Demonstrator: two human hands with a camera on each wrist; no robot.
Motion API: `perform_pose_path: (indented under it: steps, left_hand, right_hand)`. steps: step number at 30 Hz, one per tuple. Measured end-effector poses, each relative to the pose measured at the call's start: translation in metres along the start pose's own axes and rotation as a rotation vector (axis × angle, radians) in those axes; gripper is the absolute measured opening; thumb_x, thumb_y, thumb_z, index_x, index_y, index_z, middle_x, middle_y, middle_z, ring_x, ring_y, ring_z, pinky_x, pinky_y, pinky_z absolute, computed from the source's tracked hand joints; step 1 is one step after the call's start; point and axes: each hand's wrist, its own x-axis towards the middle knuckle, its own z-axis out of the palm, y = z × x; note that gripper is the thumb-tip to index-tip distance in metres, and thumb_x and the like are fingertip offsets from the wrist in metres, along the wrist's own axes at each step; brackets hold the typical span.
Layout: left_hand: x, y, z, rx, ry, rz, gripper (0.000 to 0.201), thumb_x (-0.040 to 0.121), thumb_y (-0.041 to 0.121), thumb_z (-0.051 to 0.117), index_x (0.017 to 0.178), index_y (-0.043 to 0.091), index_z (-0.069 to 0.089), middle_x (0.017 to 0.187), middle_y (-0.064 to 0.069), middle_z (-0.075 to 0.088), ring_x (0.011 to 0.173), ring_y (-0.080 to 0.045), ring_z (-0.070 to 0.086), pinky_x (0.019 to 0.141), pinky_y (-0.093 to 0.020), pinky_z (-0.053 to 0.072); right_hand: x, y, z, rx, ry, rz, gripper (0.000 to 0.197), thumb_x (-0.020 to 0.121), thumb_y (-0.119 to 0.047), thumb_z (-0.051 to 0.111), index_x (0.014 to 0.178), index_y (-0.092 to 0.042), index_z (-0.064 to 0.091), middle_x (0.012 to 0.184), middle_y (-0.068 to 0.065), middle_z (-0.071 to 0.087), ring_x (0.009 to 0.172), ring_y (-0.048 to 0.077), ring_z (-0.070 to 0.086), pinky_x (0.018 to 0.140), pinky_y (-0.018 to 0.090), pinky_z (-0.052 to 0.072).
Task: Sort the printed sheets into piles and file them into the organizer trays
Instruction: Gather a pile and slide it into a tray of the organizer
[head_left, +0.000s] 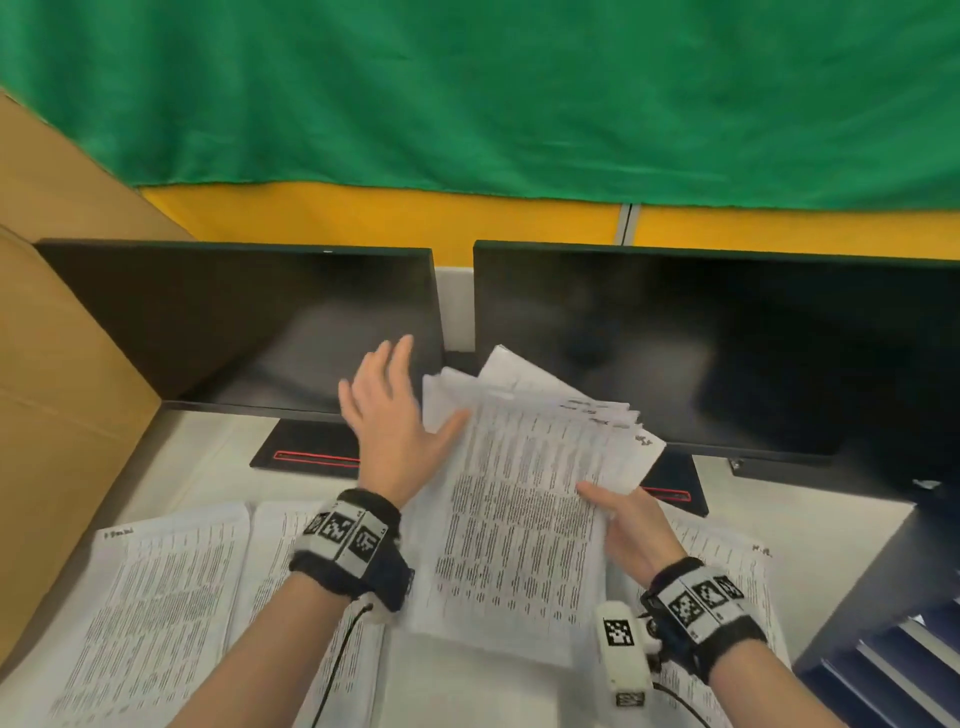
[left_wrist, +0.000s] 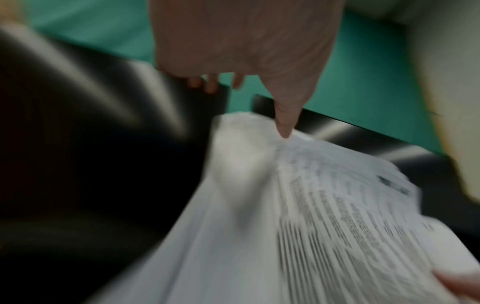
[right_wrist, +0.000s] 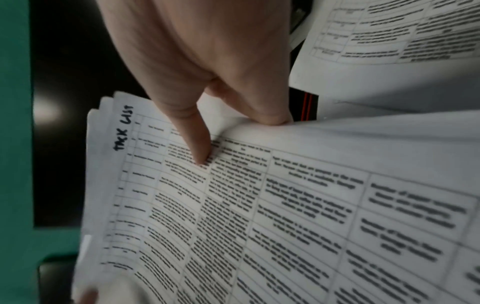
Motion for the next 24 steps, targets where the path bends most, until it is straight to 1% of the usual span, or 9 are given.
perform_pose_path:
  steps: [3, 5, 8, 10, 12, 14, 18, 21, 24]
  left_hand:
    - [-0.008, -0.017, 0.014, -0.509, -0.27, -0.404, 0.102, 0.07, 0.051, 0.072, 0.146, 0.028, 0.008, 0.146, -0.006, 0.036, 0.131, -0.023, 0.039, 0.112, -0.05, 0.027]
    - [-0.011, -0.016, 0.019, -0.723, -0.431, -0.548, 0.084, 0.075, 0.043, 0.07, 0.142, 0.026, 0.021, 0.131, -0.004, 0.054, 0.112, -0.02, 0.056, 0.102, -0.046, 0.042]
    - [-0.011, -0.003, 0.019, -0.784, -0.37, -0.472, 0.034, 0.087, 0.02, 0.059, 0.118, 0.02, 0.044, 0.112, 0.0, 0.061, 0.1, -0.014, 0.06, 0.088, -0.039, 0.05]
    - [-0.015, 0.007, 0.015, -0.799, -0.267, -0.367, 0.022, 0.092, 0.014, 0.053, 0.108, 0.026, 0.047, 0.101, 0.01, 0.059, 0.096, -0.008, 0.059, 0.084, -0.032, 0.049]
    - [-0.023, 0.011, 0.016, -0.788, -0.17, -0.302, 0.019, 0.094, 0.014, 0.051, 0.104, 0.03, 0.045, 0.102, 0.006, 0.059, 0.096, -0.011, 0.058, 0.082, -0.03, 0.049]
    - [-0.034, 0.014, 0.02, -0.838, -0.135, -0.3, 0.015, 0.096, 0.015, 0.047, 0.107, 0.023, 0.042, 0.105, -0.001, 0.059, 0.097, -0.016, 0.06, 0.079, -0.03, 0.054]
    - [-0.057, 0.017, 0.027, -0.907, -0.132, -0.311, 0.032, 0.094, 0.01, 0.051, 0.117, 0.023, 0.033, 0.11, 0.011, 0.055, 0.1, -0.005, 0.06, 0.081, -0.023, 0.054]
    - [-0.067, 0.009, 0.035, -0.914, -0.16, -0.38, 0.048, 0.092, 0.019, 0.056, 0.127, 0.035, 0.027, 0.119, 0.011, 0.05, 0.108, -0.011, 0.055, 0.091, -0.034, 0.05]
    - [-0.066, 0.002, 0.038, -0.951, -0.157, -0.479, 0.045, 0.094, 0.024, 0.053, 0.127, 0.038, 0.027, 0.127, 0.002, 0.05, 0.113, -0.02, 0.053, 0.097, -0.04, 0.045]
  right_hand:
    - [0.005, -0.008, -0.002, 0.104, 0.006, -0.046, 0.042, 0.088, 0.001, 0.056, 0.129, -0.008, 0.054, 0.124, 0.017, 0.064, 0.114, 0.034, 0.061, 0.103, 0.055, 0.042]
    - [0.005, -0.016, 0.006, 0.127, -0.011, -0.059, 0.042, 0.088, 0.001, 0.056, 0.129, -0.007, 0.054, 0.124, 0.016, 0.064, 0.114, 0.033, 0.062, 0.103, 0.054, 0.042]
    - [-0.002, -0.024, 0.021, 0.071, -0.053, -0.086, 0.038, 0.089, -0.002, 0.056, 0.127, -0.006, 0.056, 0.122, 0.016, 0.066, 0.112, 0.033, 0.064, 0.1, 0.053, 0.045]
    - [-0.005, -0.026, 0.028, 0.061, -0.08, -0.131, 0.038, 0.087, -0.002, 0.058, 0.126, -0.004, 0.057, 0.123, 0.018, 0.064, 0.114, 0.033, 0.061, 0.102, 0.053, 0.043]
    - [-0.007, -0.025, 0.035, 0.085, -0.087, -0.174, 0.04, 0.085, -0.002, 0.06, 0.125, -0.003, 0.058, 0.124, 0.019, 0.063, 0.117, 0.035, 0.059, 0.104, 0.052, 0.042]
    - [-0.009, -0.022, 0.04, 0.091, -0.063, -0.215, 0.041, 0.08, -0.006, 0.066, 0.121, 0.0, 0.059, 0.121, 0.02, 0.065, 0.115, 0.036, 0.06, 0.104, 0.053, 0.042]
    - [-0.012, -0.008, 0.052, -0.101, 0.117, -0.302, 0.054, 0.057, -0.03, 0.083, 0.105, -0.014, 0.064, 0.114, 0.016, 0.066, 0.109, 0.034, 0.062, 0.1, 0.052, 0.045]
    - [-0.011, 0.002, 0.054, -0.178, 0.193, -0.303, 0.047, 0.072, -0.028, 0.078, 0.112, -0.021, 0.055, 0.113, 0.009, 0.06, 0.108, 0.026, 0.059, 0.096, 0.042, 0.047]
    - [-0.006, 0.007, 0.057, -0.168, 0.231, -0.281, 0.034, 0.086, -0.031, 0.064, 0.116, -0.022, 0.05, 0.114, 0.004, 0.059, 0.106, 0.02, 0.058, 0.093, 0.041, 0.047]
